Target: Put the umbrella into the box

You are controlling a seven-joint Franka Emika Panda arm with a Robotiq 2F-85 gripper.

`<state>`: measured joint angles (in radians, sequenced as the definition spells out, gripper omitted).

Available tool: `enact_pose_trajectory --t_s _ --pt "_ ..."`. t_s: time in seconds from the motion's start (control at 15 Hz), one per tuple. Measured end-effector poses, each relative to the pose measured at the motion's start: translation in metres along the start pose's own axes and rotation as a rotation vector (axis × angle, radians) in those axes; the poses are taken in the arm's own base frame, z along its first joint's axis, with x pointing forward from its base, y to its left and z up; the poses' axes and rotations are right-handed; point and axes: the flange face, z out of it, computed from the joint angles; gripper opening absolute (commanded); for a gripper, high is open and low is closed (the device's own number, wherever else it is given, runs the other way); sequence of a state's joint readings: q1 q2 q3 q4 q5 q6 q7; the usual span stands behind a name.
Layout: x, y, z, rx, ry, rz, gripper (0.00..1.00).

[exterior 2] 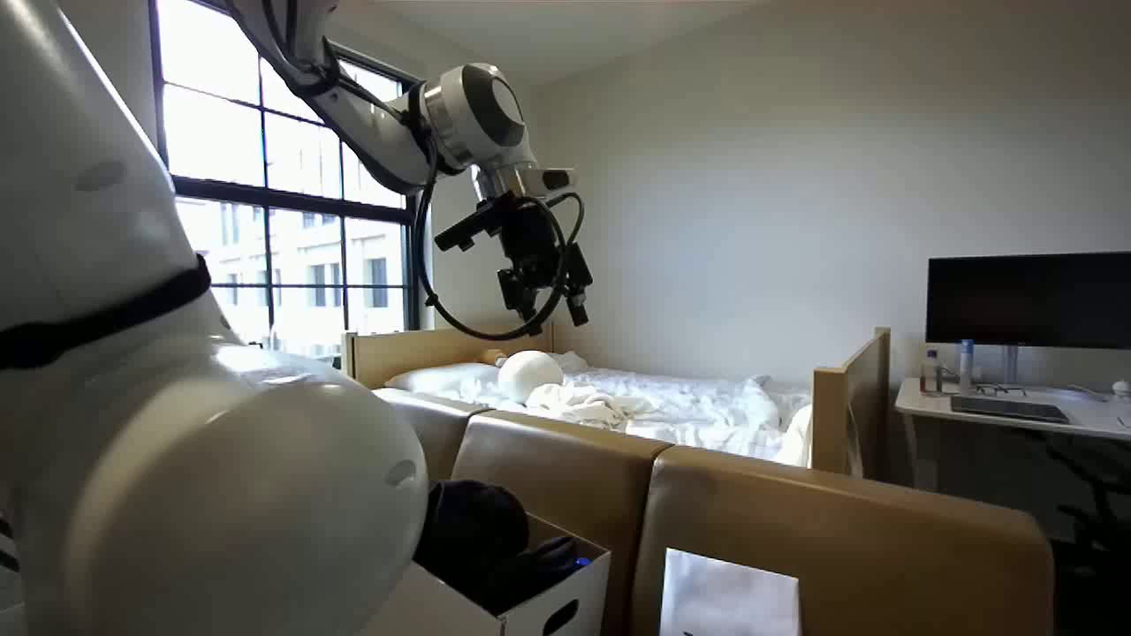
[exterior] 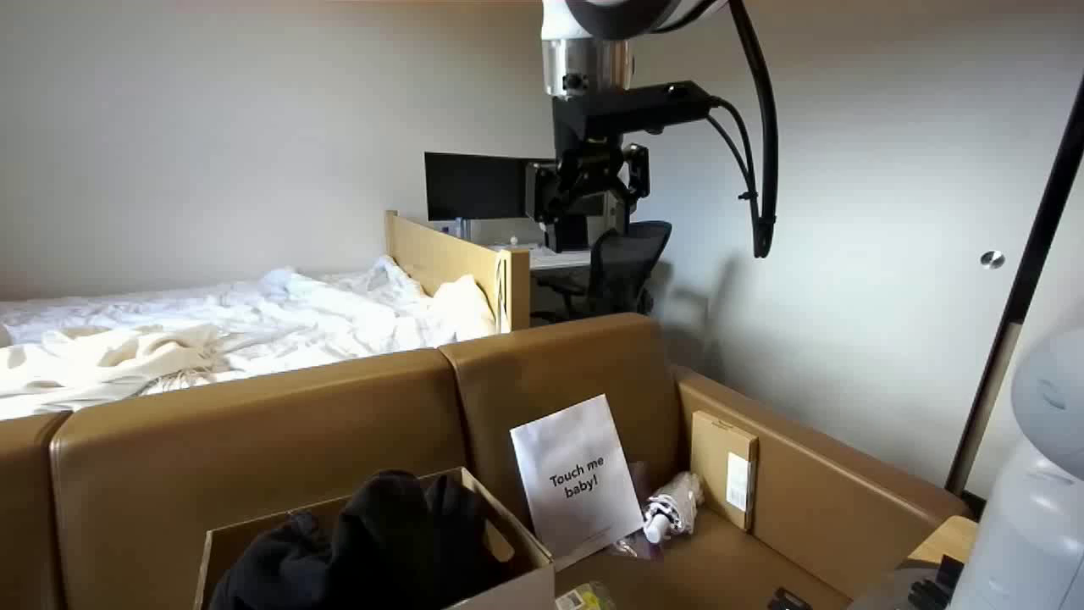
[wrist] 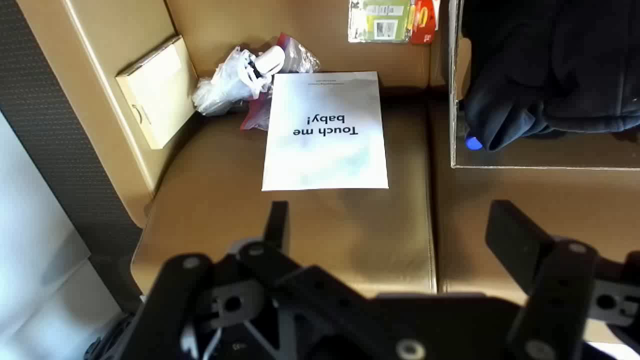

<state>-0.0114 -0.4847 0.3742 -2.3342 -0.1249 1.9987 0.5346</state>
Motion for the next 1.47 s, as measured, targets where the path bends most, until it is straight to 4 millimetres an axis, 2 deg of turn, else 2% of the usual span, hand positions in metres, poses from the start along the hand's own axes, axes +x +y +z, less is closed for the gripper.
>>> enact_pose_trajectory --t_s 0.93,1.27,1.33,1.47 --pt "0.0 0.0 0.0 0.001 0.0 -0.001 1.0" --pt "-0.017 -0.031 -0.016 -0.077 0.128 -0.078 1.0" --pt "-0.019 -0.034 -0.013 -0.11 0.158 -0.069 1.0" --pt "-0.019 -0.024 0.009 -0.18 0.17 -0.024 1.0"
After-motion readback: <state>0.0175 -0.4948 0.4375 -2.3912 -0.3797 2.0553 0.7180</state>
